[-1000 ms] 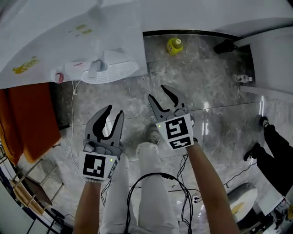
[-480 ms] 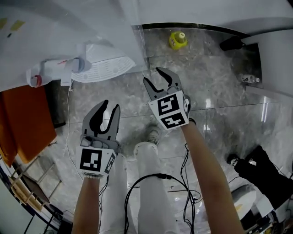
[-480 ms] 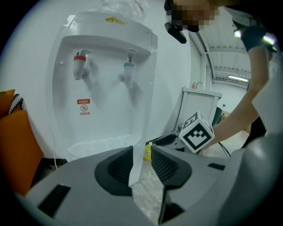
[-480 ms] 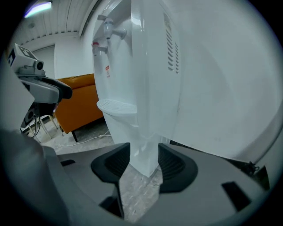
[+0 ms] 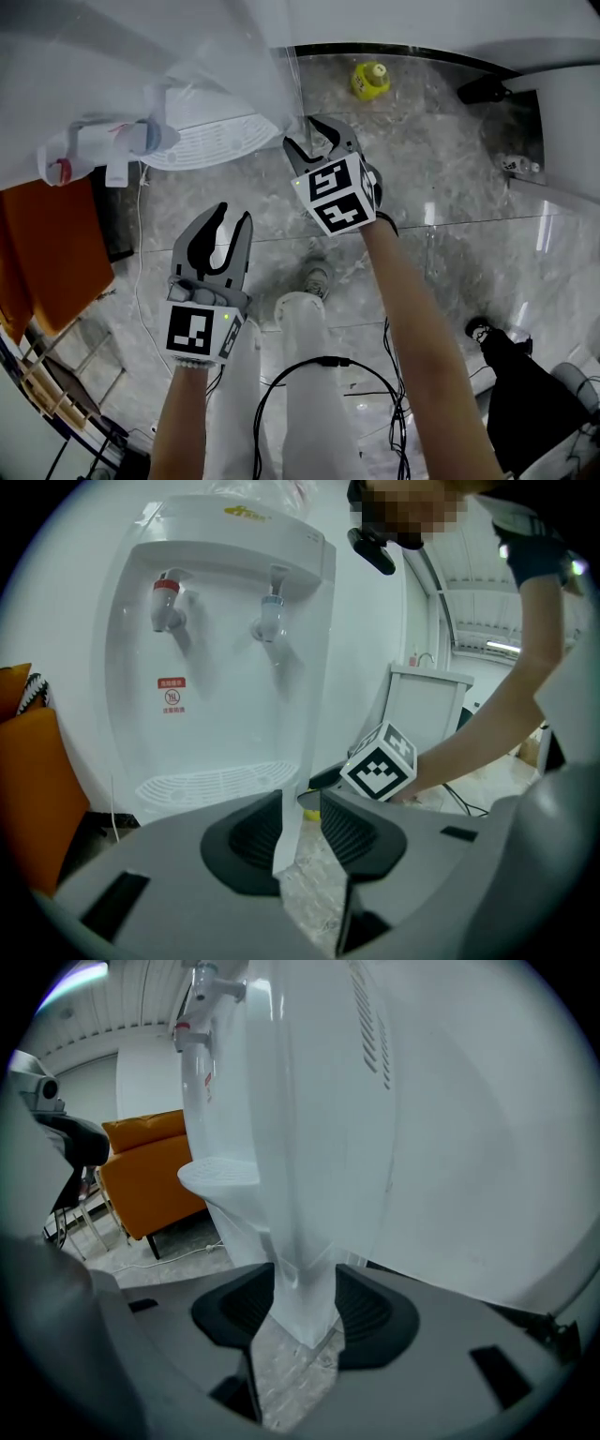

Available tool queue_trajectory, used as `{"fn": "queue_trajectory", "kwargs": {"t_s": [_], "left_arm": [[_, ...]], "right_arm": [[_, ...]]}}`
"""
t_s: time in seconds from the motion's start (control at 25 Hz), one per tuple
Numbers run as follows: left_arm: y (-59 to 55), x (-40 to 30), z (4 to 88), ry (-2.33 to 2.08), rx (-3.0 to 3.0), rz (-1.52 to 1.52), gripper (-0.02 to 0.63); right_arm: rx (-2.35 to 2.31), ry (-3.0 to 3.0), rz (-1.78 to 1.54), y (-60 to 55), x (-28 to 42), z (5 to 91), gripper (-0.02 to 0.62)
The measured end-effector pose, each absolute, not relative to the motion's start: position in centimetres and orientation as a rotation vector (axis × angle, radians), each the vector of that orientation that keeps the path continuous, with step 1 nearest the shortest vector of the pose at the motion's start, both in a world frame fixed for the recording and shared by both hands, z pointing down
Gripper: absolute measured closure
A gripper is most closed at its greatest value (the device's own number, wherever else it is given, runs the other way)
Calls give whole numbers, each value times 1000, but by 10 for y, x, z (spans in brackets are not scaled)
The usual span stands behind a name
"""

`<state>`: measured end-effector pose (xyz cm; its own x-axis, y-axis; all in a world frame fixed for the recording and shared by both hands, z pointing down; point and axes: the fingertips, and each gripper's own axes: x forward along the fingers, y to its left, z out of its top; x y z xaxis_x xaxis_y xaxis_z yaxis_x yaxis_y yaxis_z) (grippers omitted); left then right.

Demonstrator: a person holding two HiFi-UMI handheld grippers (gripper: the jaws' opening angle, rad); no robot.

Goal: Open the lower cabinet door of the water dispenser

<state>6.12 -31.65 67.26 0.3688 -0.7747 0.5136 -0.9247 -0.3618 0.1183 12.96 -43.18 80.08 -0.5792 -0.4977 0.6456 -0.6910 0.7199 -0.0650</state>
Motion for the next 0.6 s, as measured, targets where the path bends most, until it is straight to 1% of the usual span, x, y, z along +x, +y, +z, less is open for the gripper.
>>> {"fn": "queue_trajectory", "kwargs": {"t_s": [0.16,0.2,0.24,0.28,0.6], "left_arm": [[-318,55,674,-1502,2225,508,482],[-318,54,674,-1507,2220,502,482],[-318,53,674,-1509,2216,499,482],[-317,53,674,-1510,2216,500,482],[-312,53,674,-1500,2231,514,482]], "right_arm": [[868,-2330,410,-434,123,805,396],[866,-2333,418,-434,123,805,405],[865,-2333,424,-433,123,806,434],[863,-2333,427,-433,123,806,440],[892,-2330,451,-433,125,806,460]]}}
